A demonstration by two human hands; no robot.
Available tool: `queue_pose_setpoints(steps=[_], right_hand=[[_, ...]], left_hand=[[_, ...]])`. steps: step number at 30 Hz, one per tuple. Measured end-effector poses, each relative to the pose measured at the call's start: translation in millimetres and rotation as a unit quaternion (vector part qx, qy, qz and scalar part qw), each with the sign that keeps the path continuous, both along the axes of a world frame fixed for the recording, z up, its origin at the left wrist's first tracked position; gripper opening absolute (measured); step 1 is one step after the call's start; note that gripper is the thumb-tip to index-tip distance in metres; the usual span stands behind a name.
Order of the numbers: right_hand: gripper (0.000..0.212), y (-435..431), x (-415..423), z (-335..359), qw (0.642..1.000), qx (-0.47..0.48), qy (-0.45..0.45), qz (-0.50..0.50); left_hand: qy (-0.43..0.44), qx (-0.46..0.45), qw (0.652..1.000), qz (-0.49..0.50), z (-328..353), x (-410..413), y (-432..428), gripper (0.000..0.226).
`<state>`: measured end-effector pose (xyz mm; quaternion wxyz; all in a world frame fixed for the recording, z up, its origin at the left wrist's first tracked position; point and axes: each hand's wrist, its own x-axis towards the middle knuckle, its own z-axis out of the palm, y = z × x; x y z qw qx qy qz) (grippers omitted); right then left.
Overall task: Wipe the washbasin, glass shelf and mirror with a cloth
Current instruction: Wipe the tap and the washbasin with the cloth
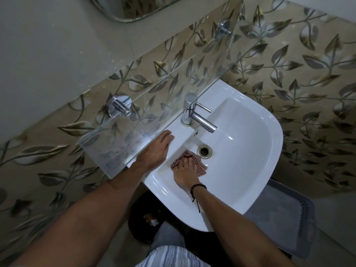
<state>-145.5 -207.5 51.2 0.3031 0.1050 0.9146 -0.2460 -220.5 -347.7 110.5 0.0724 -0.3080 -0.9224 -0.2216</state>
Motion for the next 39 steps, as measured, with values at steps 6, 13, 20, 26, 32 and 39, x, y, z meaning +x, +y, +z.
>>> queue_pose_setpoints(steps=[6, 13, 20, 26, 32, 39], right_hand=[[0.046, -16, 27, 27, 0.98, -0.188, -0.041, -0.039], [0.048, 36, 56, 44, 0.986, -0.161, -0.004, 0.04], [0.055, 27, 15, -9, 0.997, -0.037, 0.027, 0.061], [0.044, 12, 41, 29, 0.974, -0.219, 0.009, 0.066], [0.051, 84, 60, 7, 0.977, -0.155, -0.015, 0.147], [0.061, 23, 25, -2, 0.984, -0.02, 0.027, 0.175]], left_hand=[[0.012, -0.003, 1.0, -0.003, -1, -1, 1, 0.026], [0.01, -0.003, 1.0, 0.006, -1, 0, 0, 0.024], [-0.016, 0.01, 1.0, 0.007, -1, -1, -1, 0.026], [-0.008, 0.018, 1.0, 0.007, -4, -3, 0, 0.027], [0.001, 0.026, 1.0, 0.01, -4, -1, 0, 0.026], [-0.01, 0.024, 1.0, 0.012, -7, -2, -2, 0.028]])
